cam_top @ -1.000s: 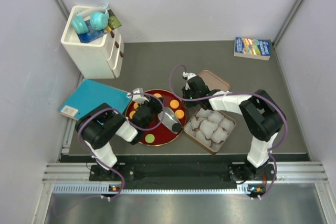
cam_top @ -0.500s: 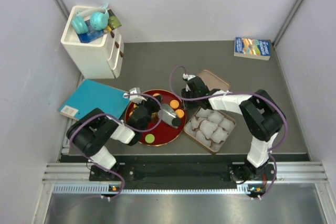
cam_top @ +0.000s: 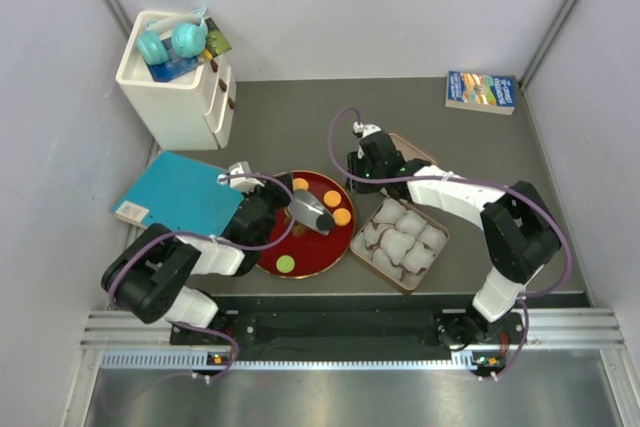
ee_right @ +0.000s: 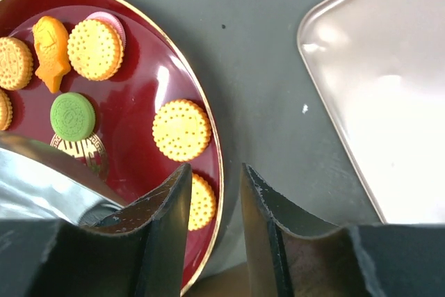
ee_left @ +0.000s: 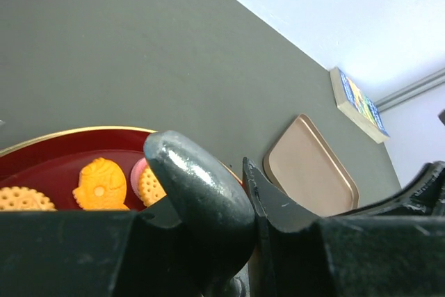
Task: Pack the cookies
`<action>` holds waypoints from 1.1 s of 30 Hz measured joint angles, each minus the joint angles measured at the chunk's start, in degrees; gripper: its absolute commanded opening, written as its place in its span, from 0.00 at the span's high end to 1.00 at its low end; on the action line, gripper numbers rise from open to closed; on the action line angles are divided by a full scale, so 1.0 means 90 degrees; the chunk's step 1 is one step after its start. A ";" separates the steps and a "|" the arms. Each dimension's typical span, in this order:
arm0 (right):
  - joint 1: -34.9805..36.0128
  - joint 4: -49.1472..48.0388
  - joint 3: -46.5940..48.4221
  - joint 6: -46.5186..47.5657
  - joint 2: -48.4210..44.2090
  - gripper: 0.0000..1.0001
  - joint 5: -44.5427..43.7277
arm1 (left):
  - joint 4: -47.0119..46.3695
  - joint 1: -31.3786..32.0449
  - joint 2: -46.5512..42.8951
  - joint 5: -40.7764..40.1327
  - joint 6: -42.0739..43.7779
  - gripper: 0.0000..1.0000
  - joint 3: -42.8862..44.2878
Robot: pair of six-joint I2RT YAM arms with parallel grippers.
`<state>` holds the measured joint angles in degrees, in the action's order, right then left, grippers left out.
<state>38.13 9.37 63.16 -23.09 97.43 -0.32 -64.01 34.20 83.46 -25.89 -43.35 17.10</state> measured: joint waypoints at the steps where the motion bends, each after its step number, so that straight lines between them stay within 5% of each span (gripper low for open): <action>1: 0.0000 0.0066 0.0005 -0.0002 -0.0066 0.65 -0.0051 | 0.0083 -0.0044 -0.0092 0.0024 -0.0010 1.00 -0.0010; 13: 0.0000 0.0736 0.0294 -0.0284 -0.1557 0.68 -0.0461 | 0.2654 -0.0702 -0.1715 0.0894 -0.0653 1.00 0.0765; 22: 0.0015 0.1190 -0.0177 -0.0342 -0.3179 0.70 -0.0627 | 0.4095 -0.0529 -0.1683 0.2237 -0.0736 1.00 0.1982; 33: 0.0029 0.2319 -0.1200 -0.0430 -0.5326 0.71 -0.0906 | 0.4503 0.0391 -0.0469 0.2331 -0.0413 1.00 0.2982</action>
<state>38.39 30.24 52.36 -26.96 49.50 -8.47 -23.49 37.71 79.24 -4.91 -47.07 43.94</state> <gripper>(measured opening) 0.297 0.266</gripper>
